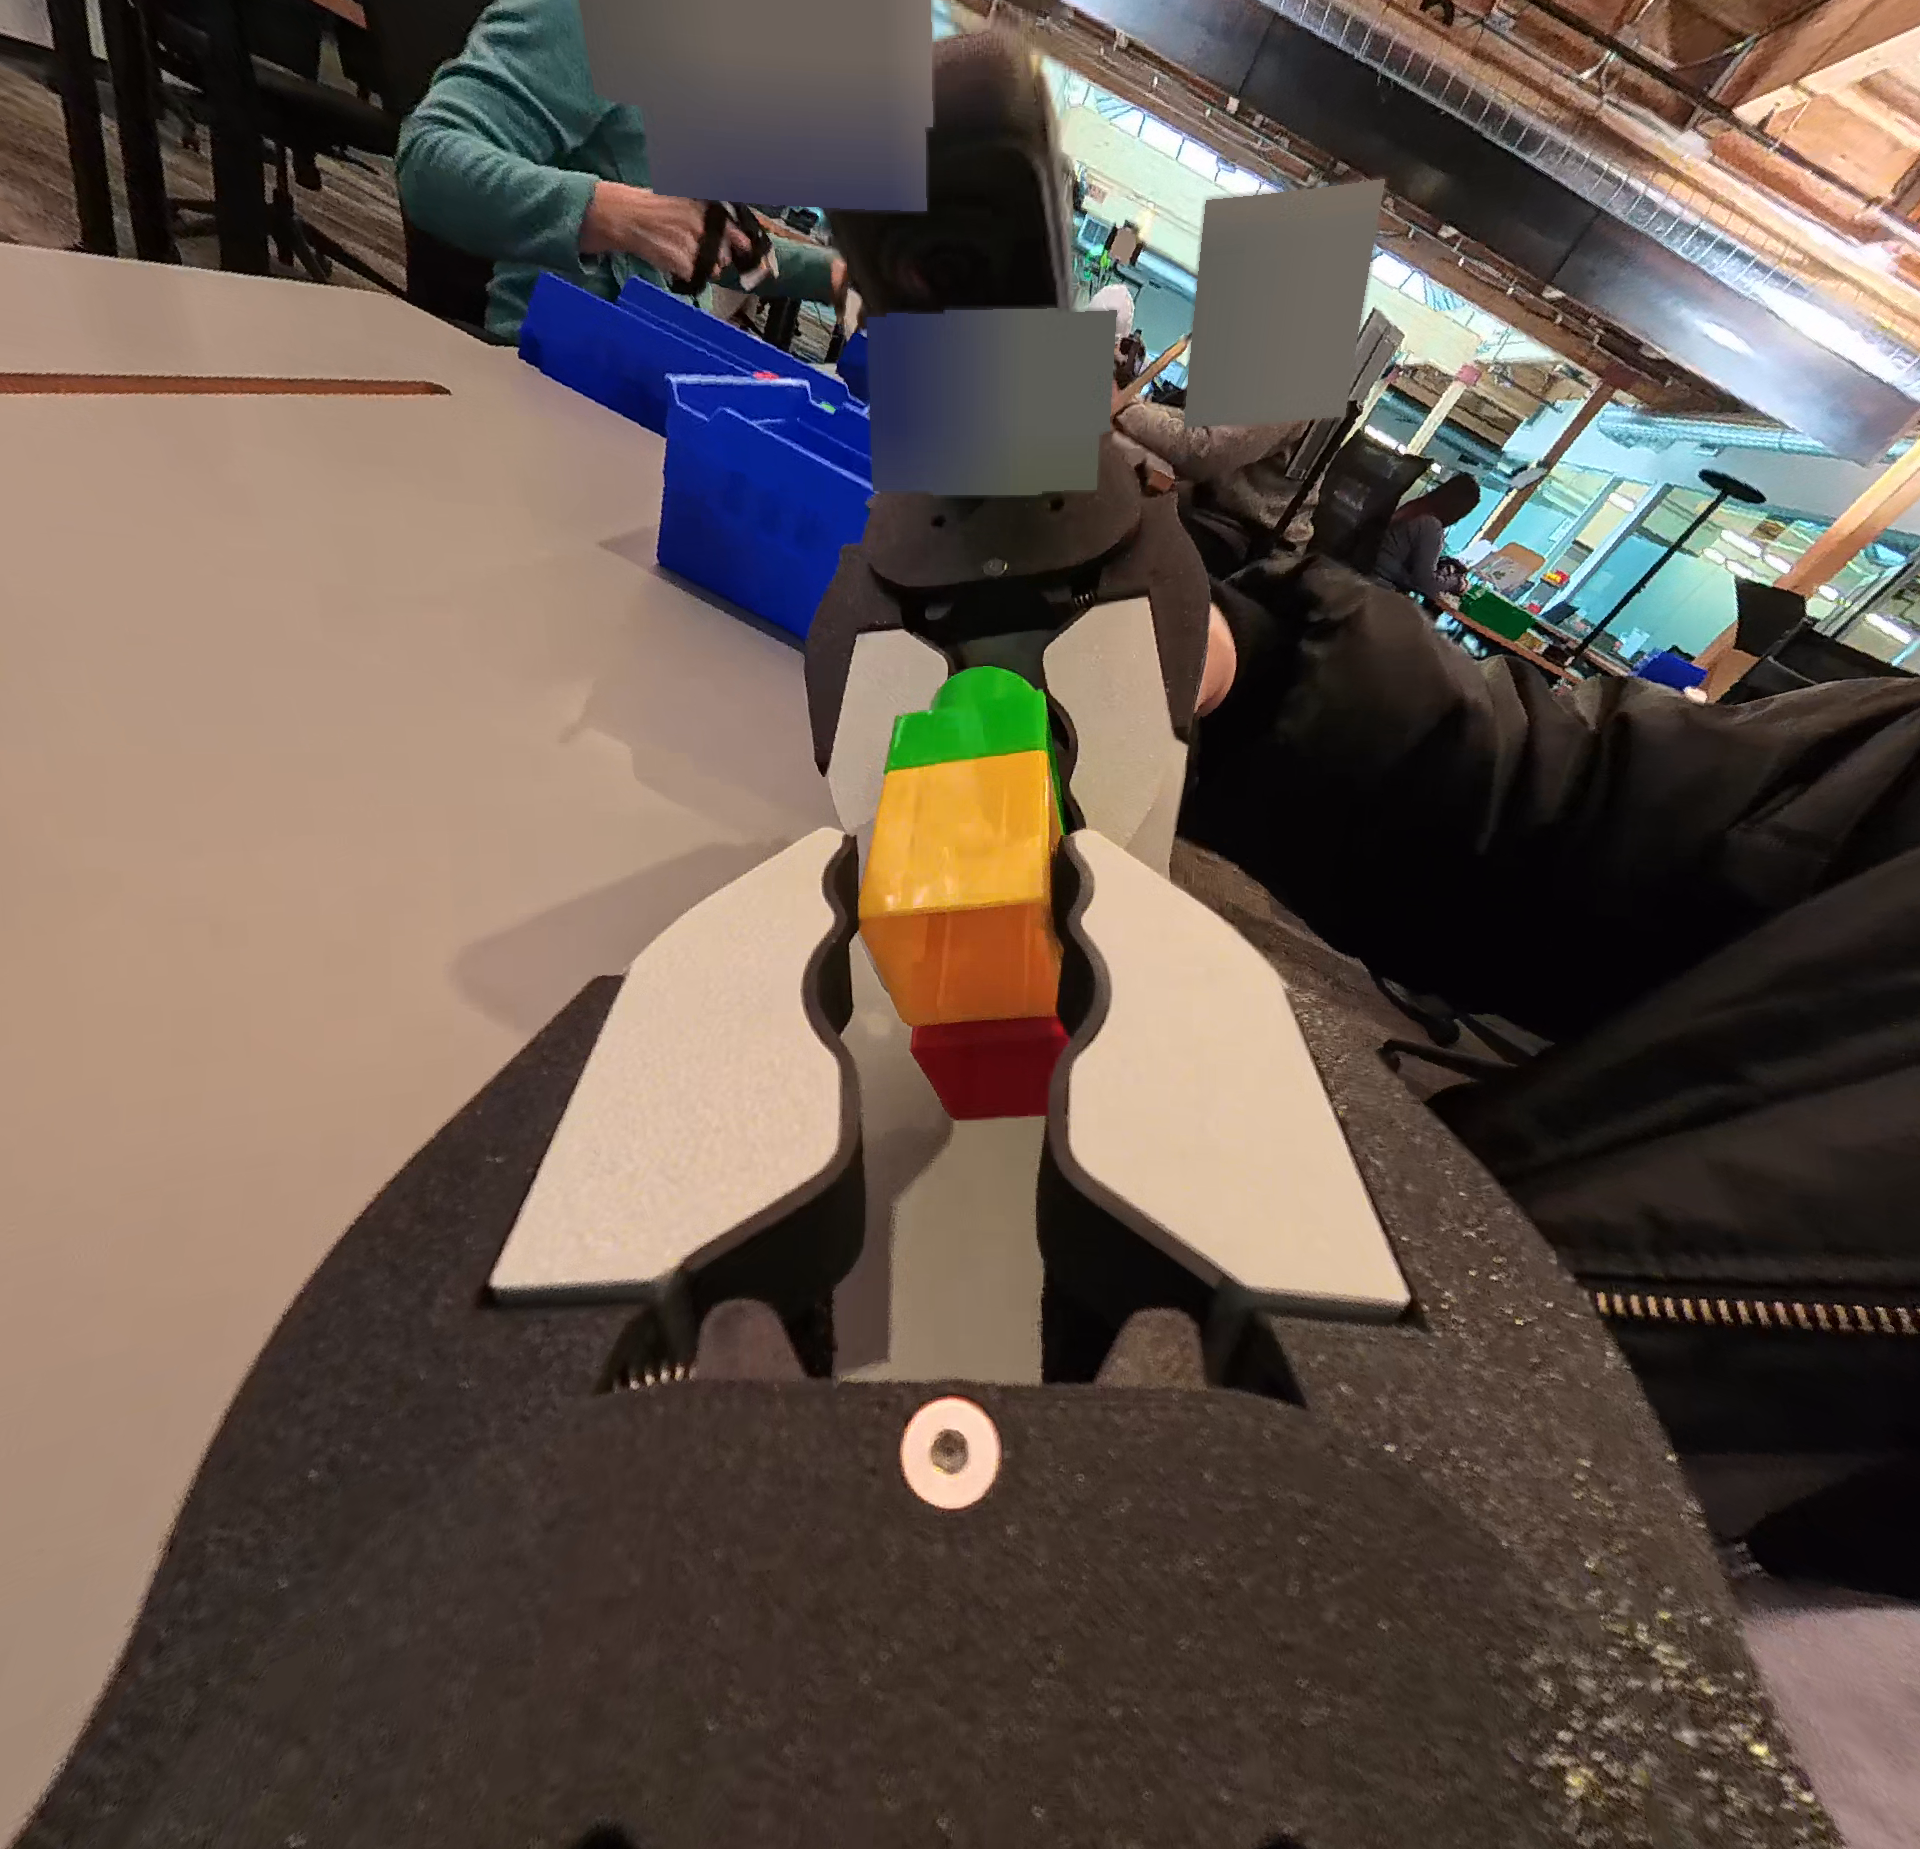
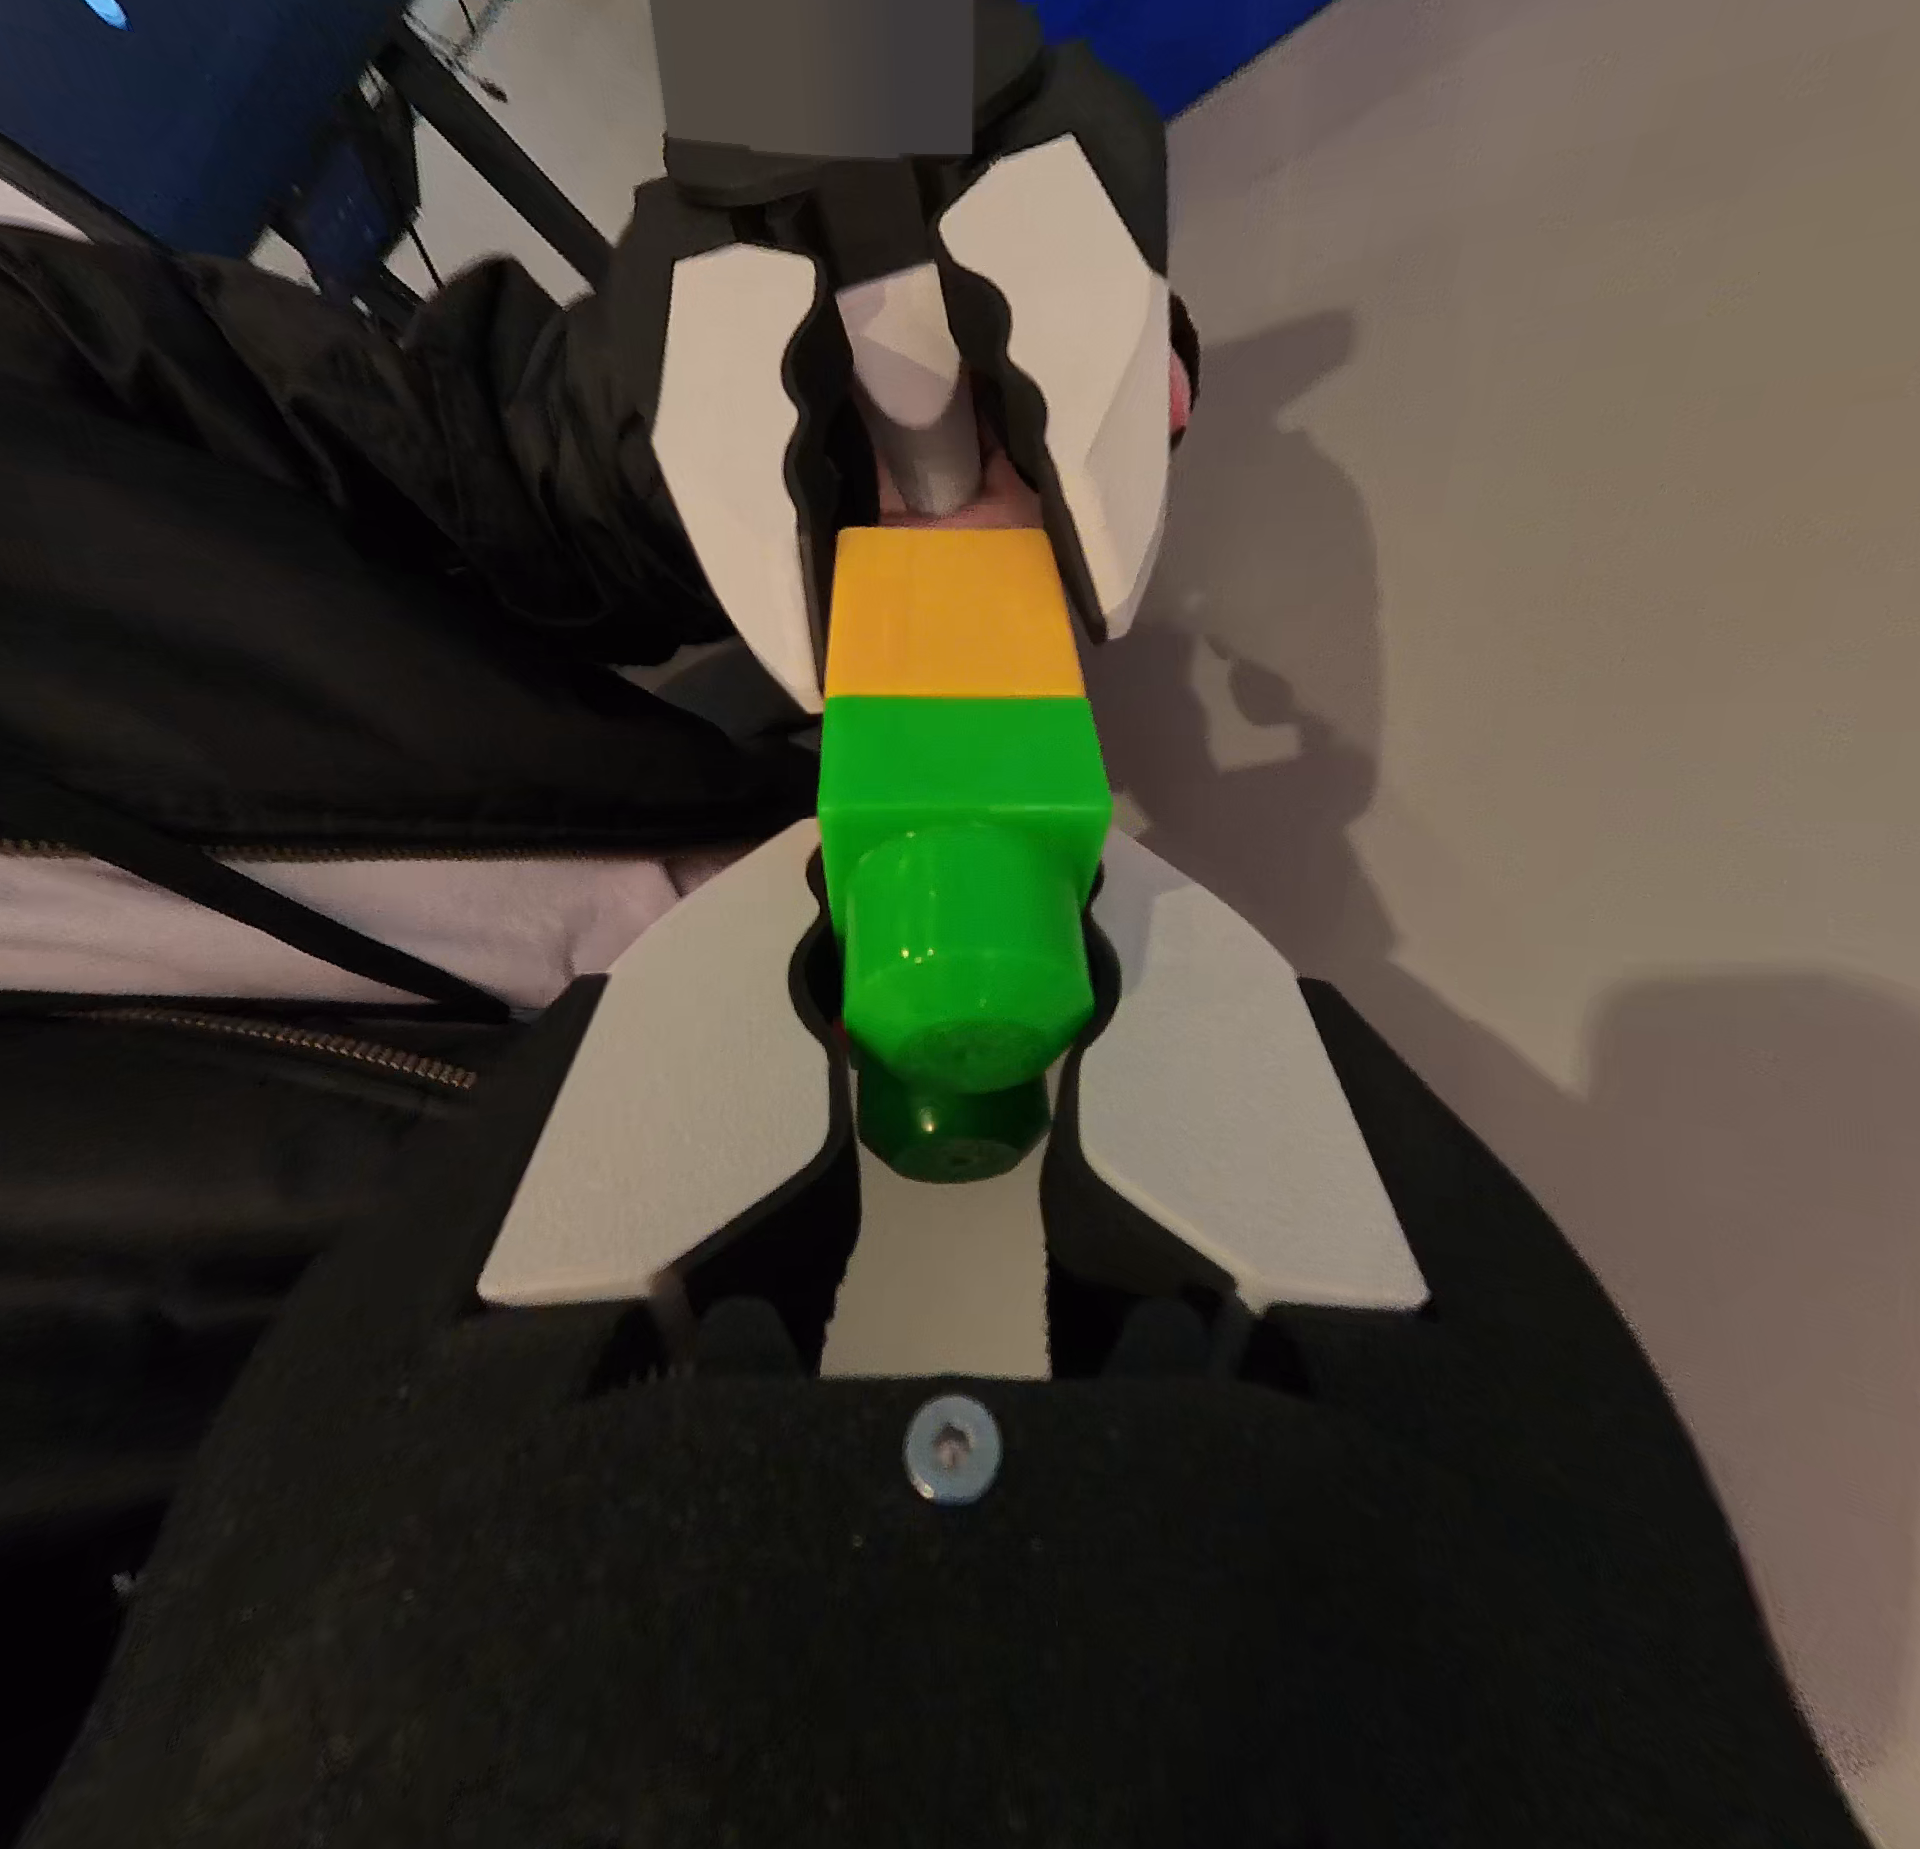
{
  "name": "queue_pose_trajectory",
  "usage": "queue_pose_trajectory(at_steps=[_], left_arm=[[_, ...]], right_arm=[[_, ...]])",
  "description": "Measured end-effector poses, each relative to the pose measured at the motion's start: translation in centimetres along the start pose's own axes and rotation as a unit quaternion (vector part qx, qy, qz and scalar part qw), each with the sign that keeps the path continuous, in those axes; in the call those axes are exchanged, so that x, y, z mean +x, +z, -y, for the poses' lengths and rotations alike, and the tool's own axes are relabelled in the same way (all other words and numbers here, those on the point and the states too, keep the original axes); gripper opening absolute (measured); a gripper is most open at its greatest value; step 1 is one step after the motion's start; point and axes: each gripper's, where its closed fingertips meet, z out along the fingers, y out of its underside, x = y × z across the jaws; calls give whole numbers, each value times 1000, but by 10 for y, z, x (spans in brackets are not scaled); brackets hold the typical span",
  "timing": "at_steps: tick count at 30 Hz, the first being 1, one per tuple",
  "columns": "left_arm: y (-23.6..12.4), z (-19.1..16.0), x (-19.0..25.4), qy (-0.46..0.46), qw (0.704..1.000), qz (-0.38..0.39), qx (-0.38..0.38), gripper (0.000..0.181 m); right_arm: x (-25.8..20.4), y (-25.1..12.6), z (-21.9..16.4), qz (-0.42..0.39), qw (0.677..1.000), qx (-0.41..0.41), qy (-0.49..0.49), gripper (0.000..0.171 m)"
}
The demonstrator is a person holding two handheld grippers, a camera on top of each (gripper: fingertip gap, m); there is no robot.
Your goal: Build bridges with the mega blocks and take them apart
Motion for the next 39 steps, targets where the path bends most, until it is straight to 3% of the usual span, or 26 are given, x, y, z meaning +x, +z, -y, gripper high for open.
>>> queue_pose_trajectory(at_steps=[4,8,10,14,19,34,39], left_arm=[[-7,17,4,3,999,-12,39,37],[-38,37,2,28,995,-17,93,22],[-52,39,-1,77,992,8,101,35],[-51,23,2,211,975,64,14,61],[-35,23,14,305,949,81,9,16],[-17,7,10,357,930,81,-34,23],[-27,5,7,338,937,86,-30,26]], right_arm=[[-7,-3,15,34,998,53,11,41],[-3,-17,26,53,990,110,73,40],[-4,-27,31,84,979,143,117,40],[-6,-33,34,112,970,163,140,40],[-13,-24,36,122,972,142,145,41],[-17,-16,31,136,967,116,181,41],[-5,-19,27,96,972,109,185,40]])
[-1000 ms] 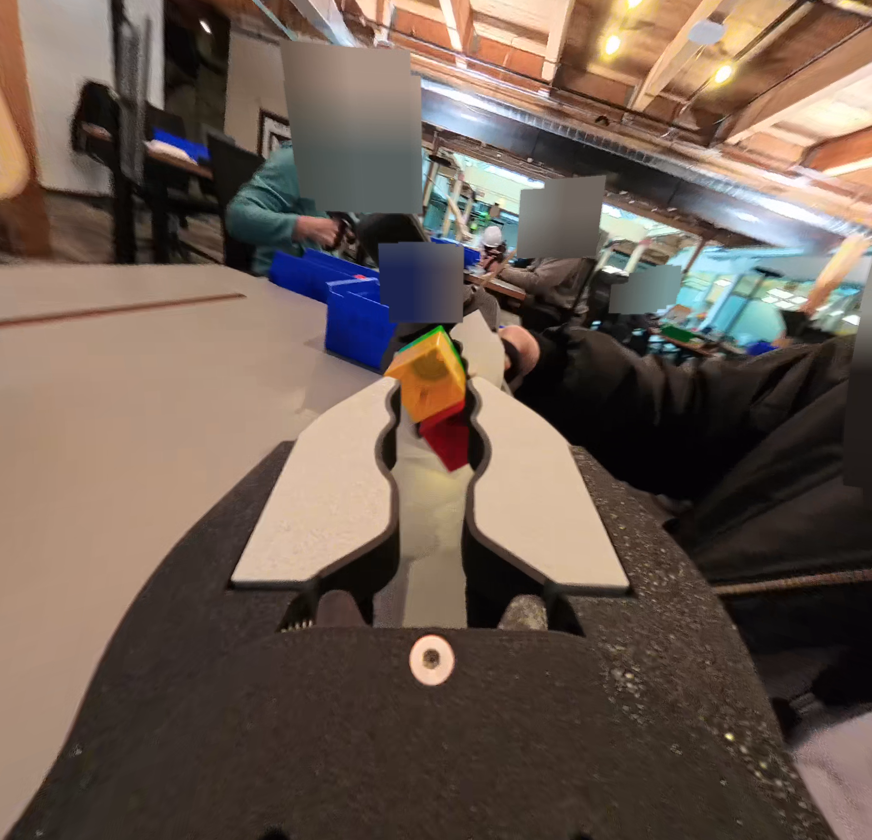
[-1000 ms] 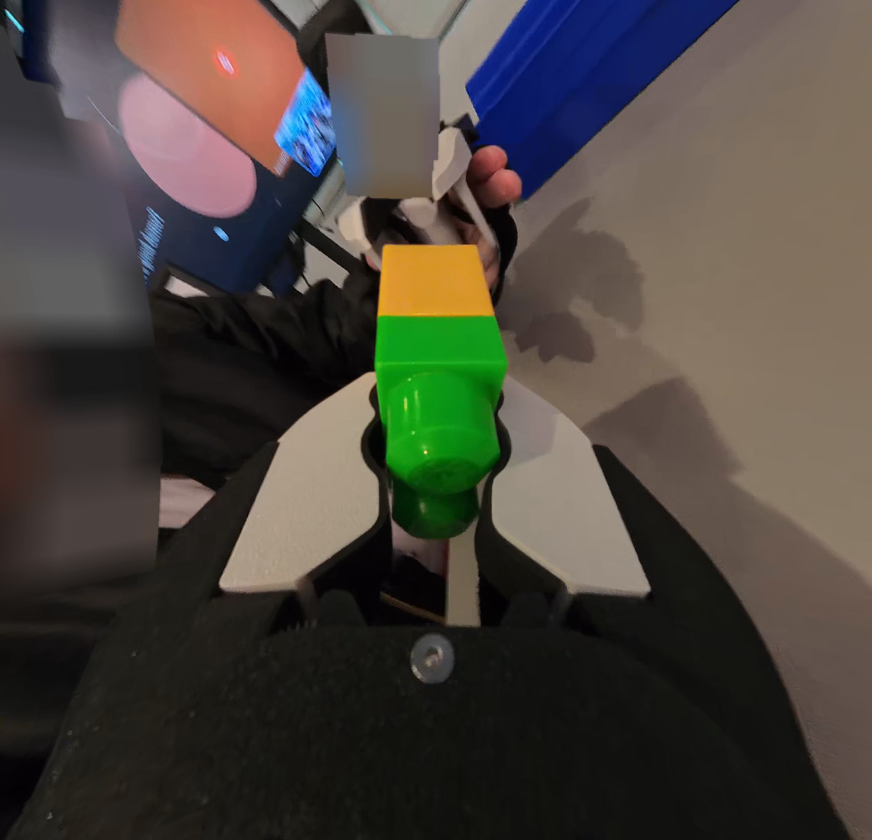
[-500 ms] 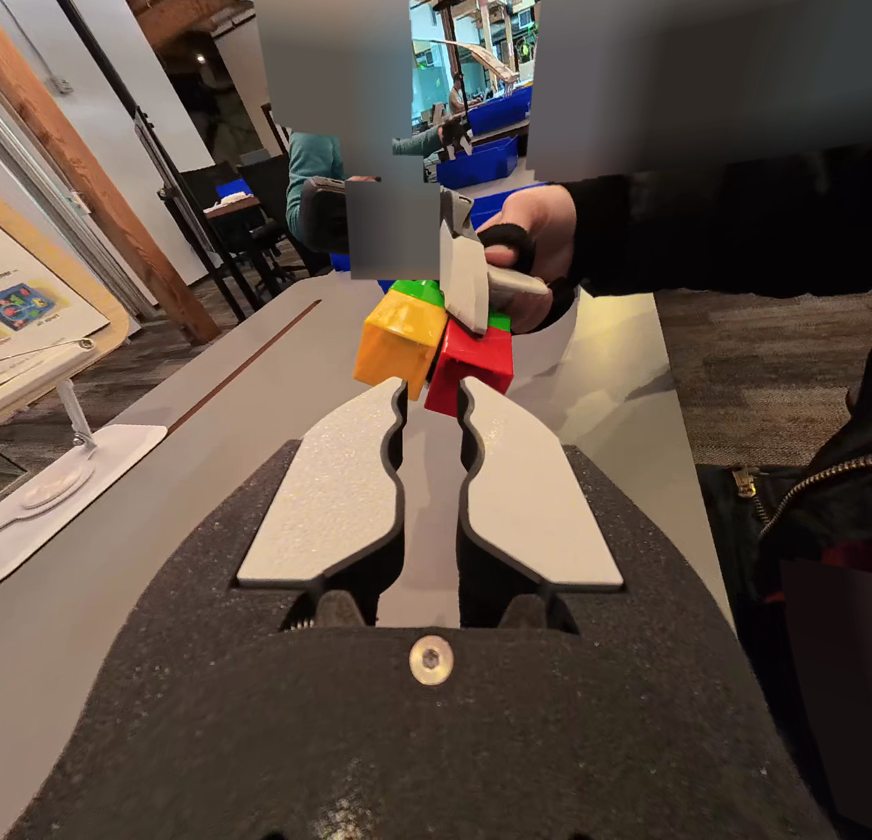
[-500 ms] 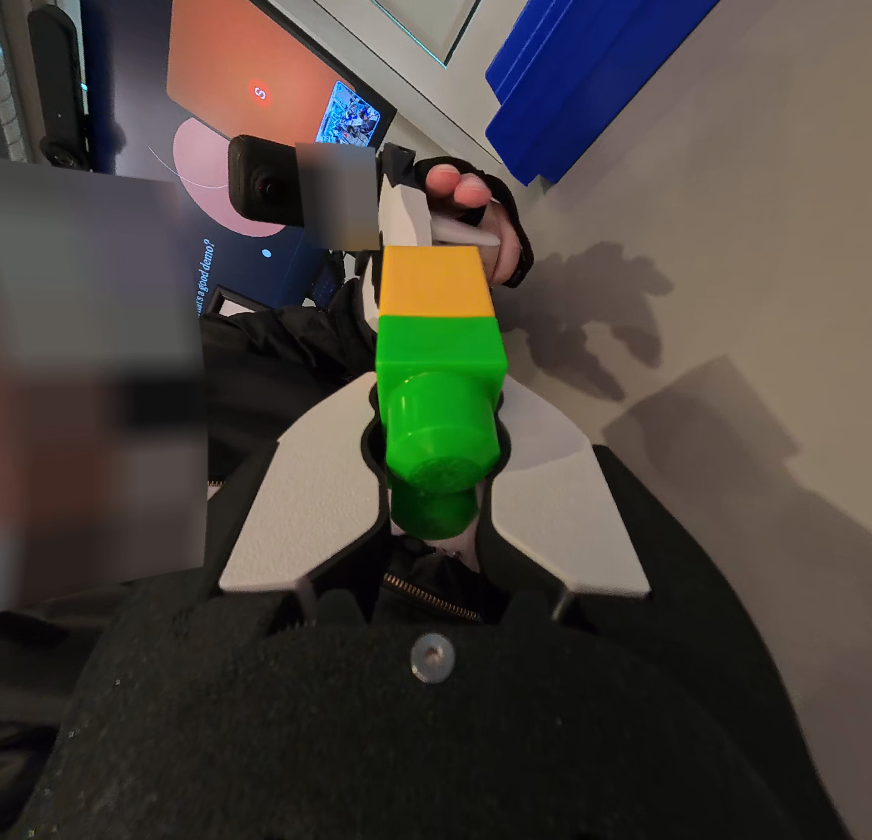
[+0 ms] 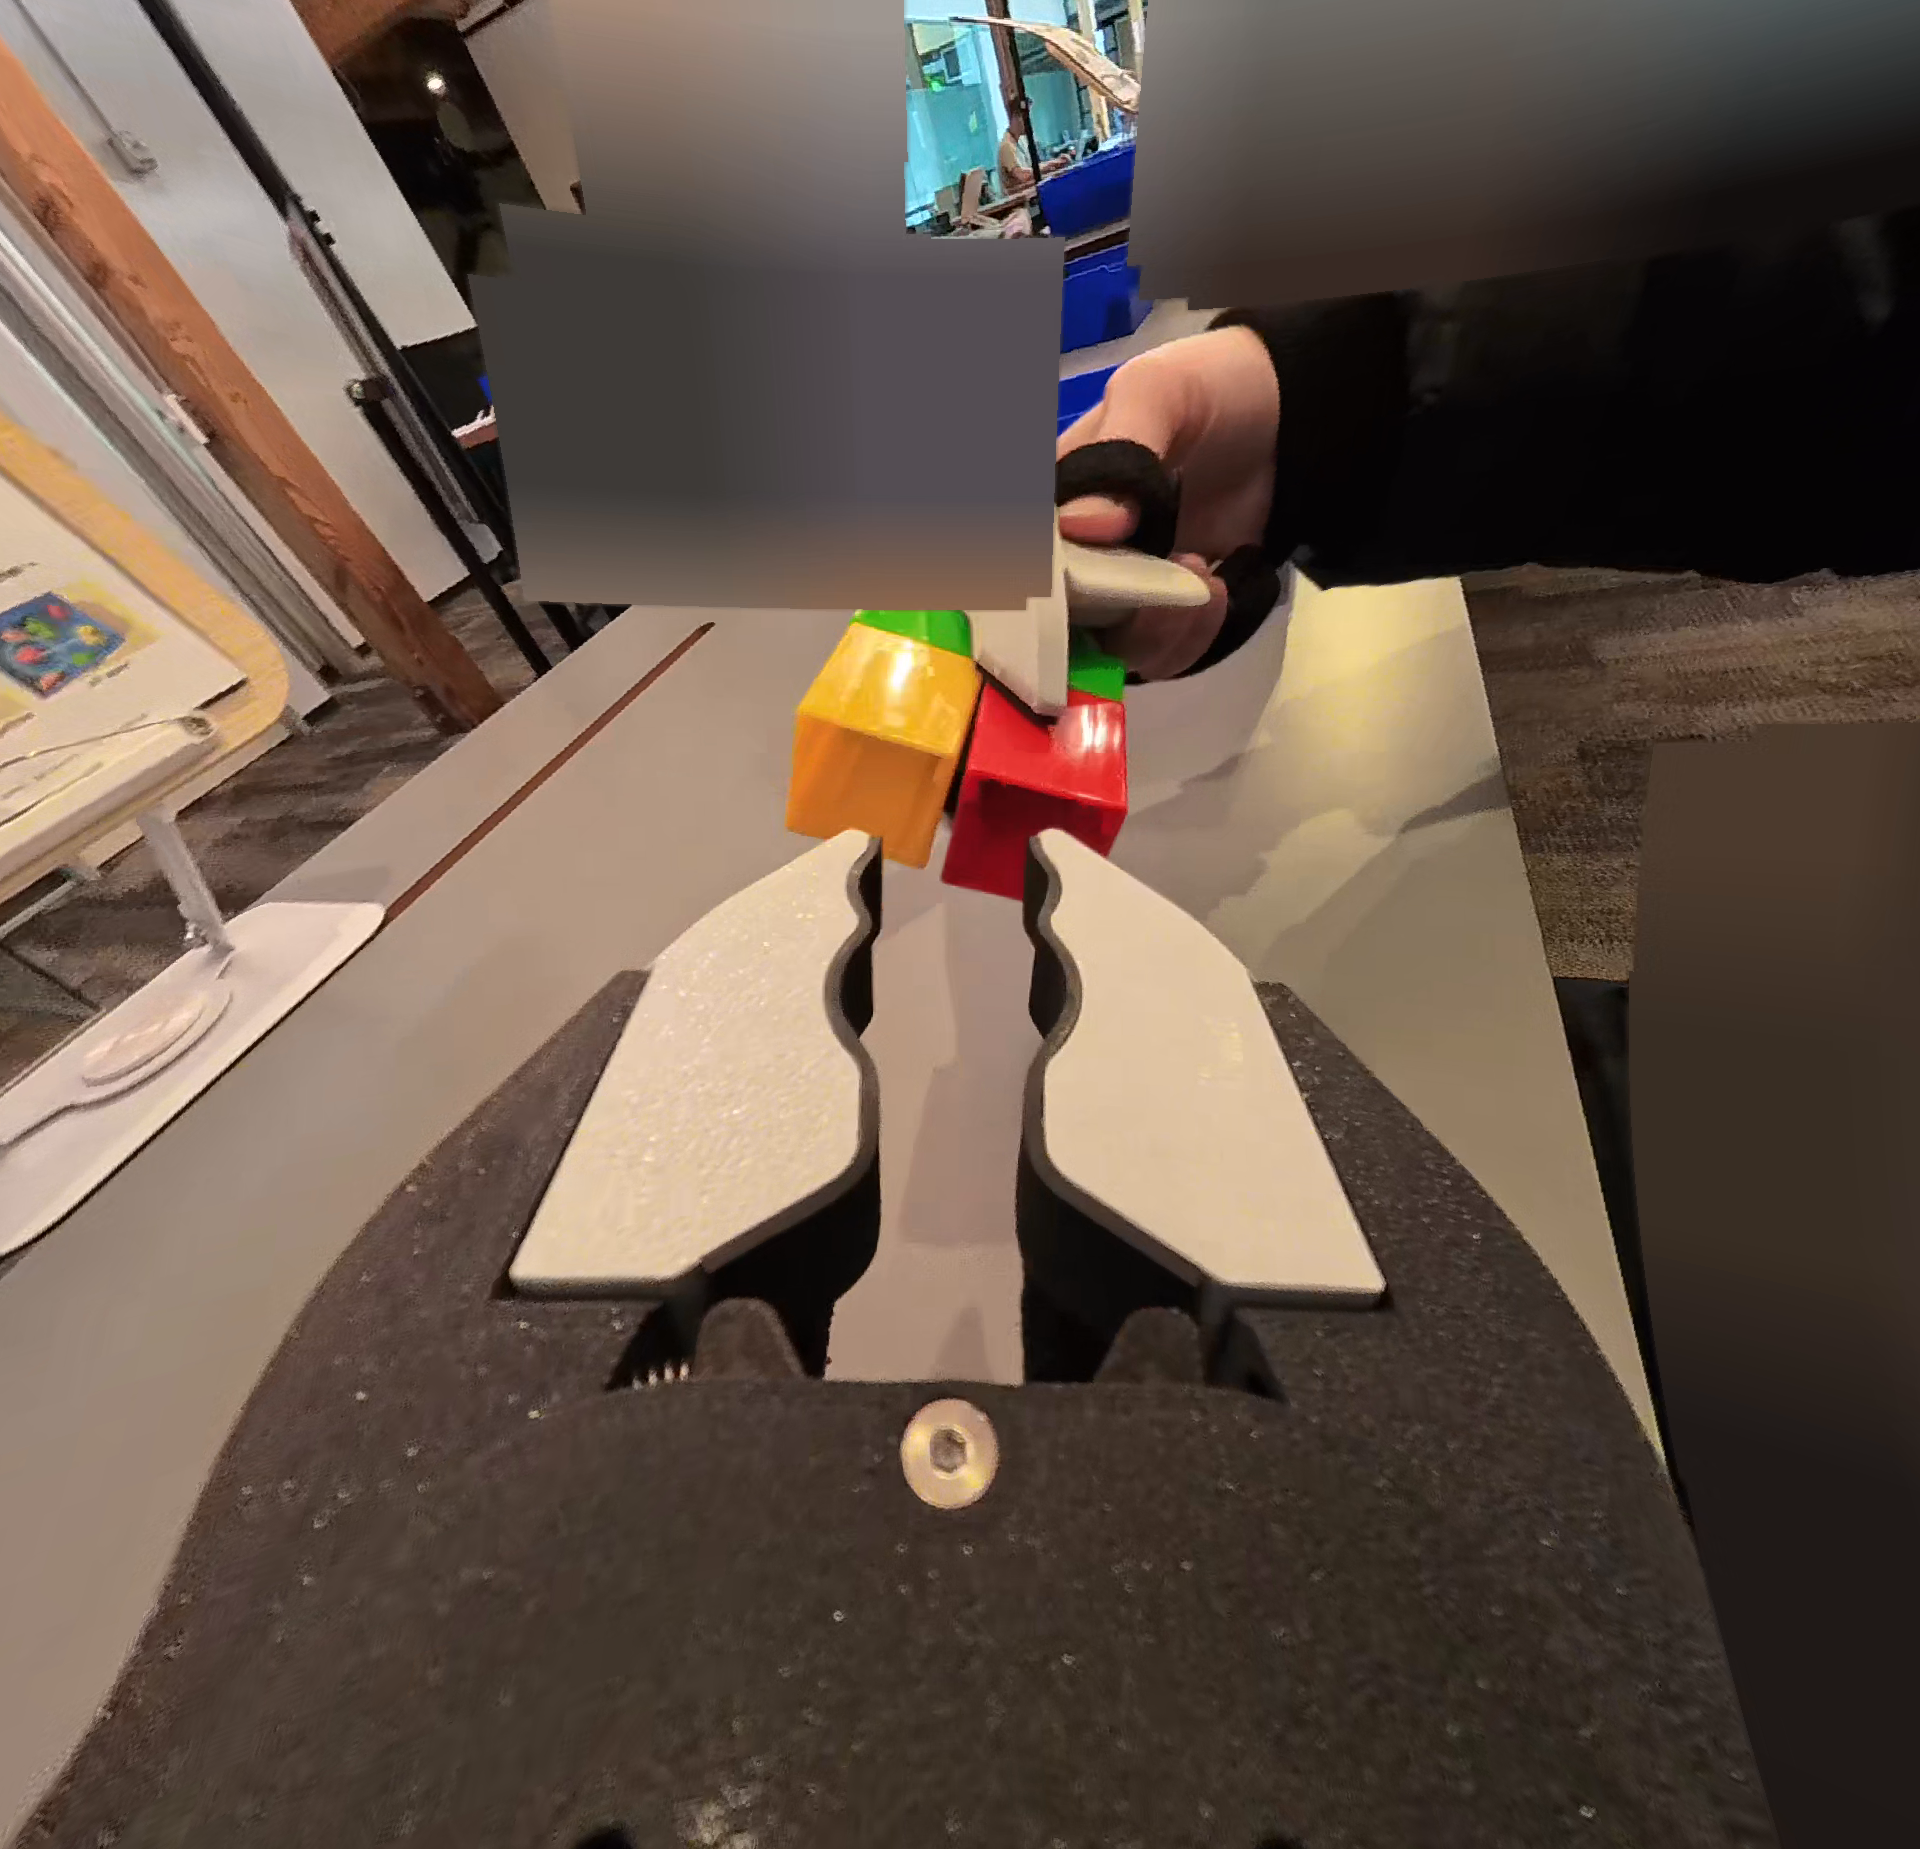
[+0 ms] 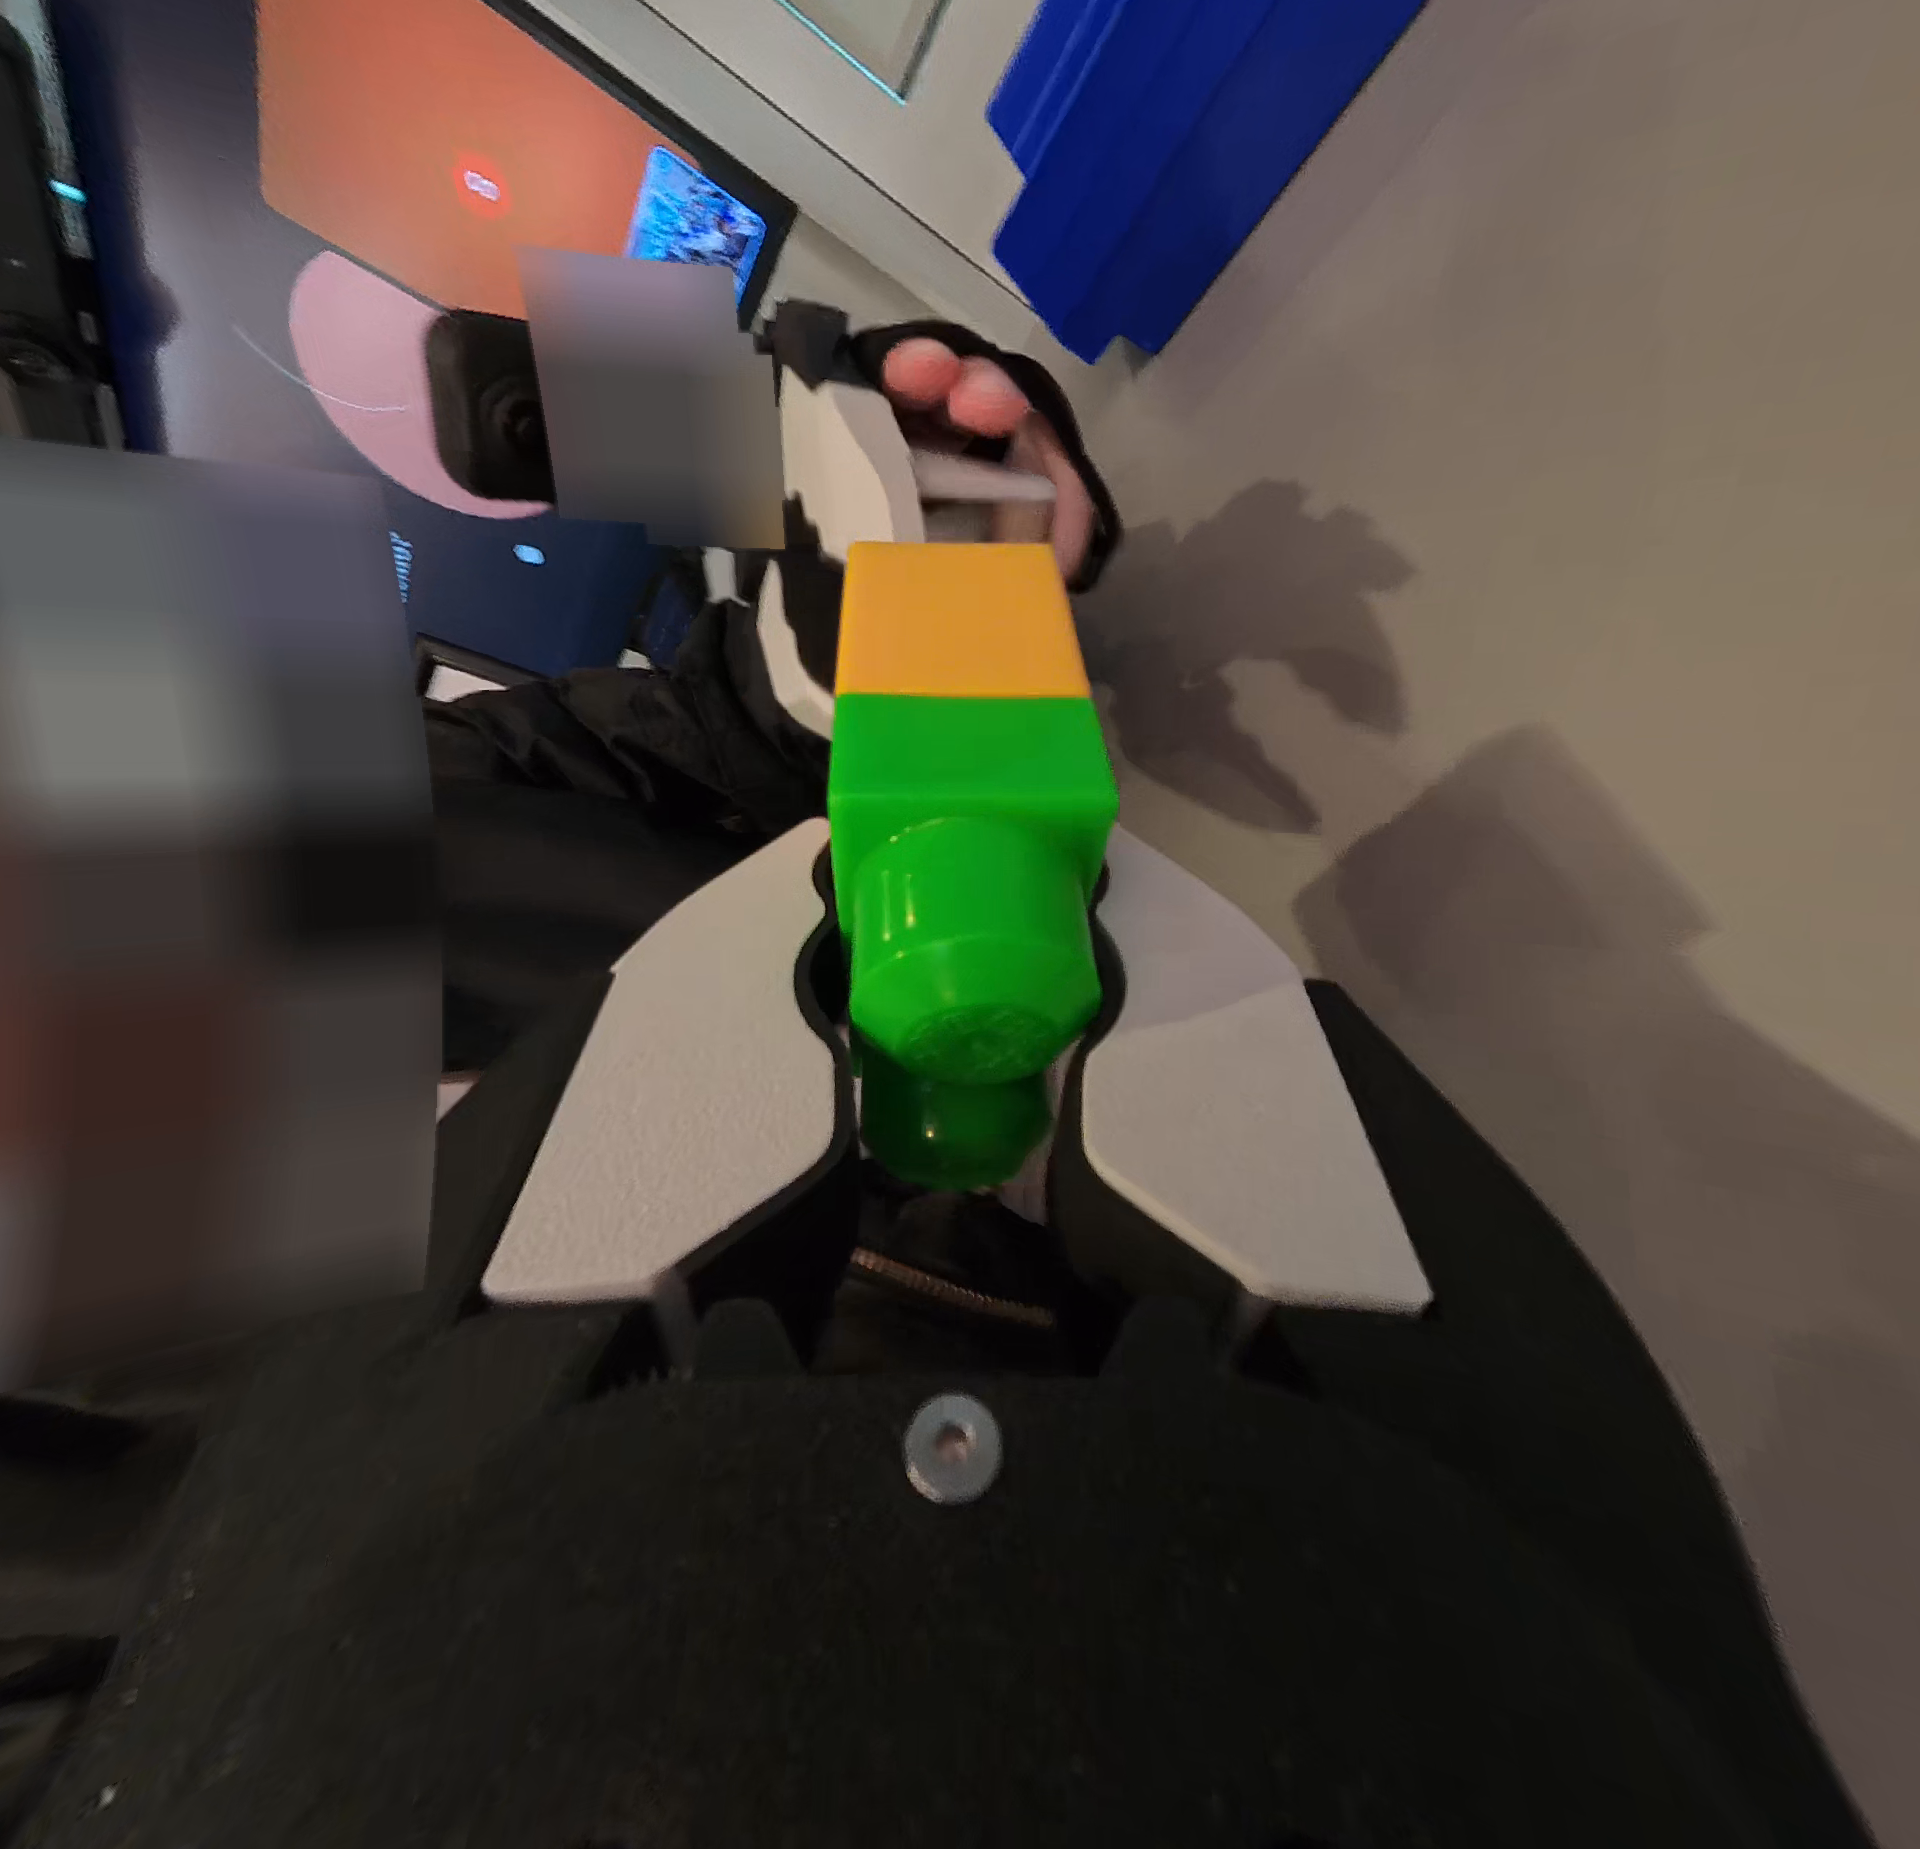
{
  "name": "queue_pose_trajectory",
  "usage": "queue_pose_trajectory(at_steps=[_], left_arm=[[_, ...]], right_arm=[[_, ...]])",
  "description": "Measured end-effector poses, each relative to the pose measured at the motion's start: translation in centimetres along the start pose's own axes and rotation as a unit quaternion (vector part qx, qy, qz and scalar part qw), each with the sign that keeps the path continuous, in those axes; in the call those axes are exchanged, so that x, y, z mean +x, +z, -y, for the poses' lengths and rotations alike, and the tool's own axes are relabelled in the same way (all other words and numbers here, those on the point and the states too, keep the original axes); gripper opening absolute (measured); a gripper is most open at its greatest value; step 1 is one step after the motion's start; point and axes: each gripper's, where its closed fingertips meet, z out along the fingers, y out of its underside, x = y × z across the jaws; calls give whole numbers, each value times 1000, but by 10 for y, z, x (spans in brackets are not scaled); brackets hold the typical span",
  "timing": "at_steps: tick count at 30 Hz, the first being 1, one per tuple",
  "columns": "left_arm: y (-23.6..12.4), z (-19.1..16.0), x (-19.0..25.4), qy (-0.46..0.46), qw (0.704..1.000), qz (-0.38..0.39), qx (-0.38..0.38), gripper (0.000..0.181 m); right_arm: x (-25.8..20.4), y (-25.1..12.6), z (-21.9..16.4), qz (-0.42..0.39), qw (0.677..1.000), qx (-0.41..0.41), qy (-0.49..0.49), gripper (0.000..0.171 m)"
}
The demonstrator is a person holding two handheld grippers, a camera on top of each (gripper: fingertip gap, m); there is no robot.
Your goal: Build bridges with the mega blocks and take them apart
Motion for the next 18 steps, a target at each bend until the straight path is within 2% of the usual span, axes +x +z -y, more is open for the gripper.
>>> queue_pose_trajectory(at_steps=[3,5,7,9,13,18], left_arm=[[-8,-14,-10,-29,999,15,-34,33],[-8,-30,-14,-89,993,5,-76,43],[-3,-39,-13,-150,983,-16,-104,57],[4,-35,-9,-196,974,-55,-102,61],[18,-18,3,-216,964,-121,-99,53],[32,-24,13,-185,964,-141,-129,46]], right_arm=[[18,-9,-8,-75,996,-44,-25,41],[26,-13,-13,-118,987,-89,-65,41],[26,-12,-16,-138,977,-127,-97,41],[28,-9,-18,-163,964,-167,-125,41],[33,-4,-25,-205,933,-240,-173,41],[35,1,-31,-224,909,-294,-192,41]])
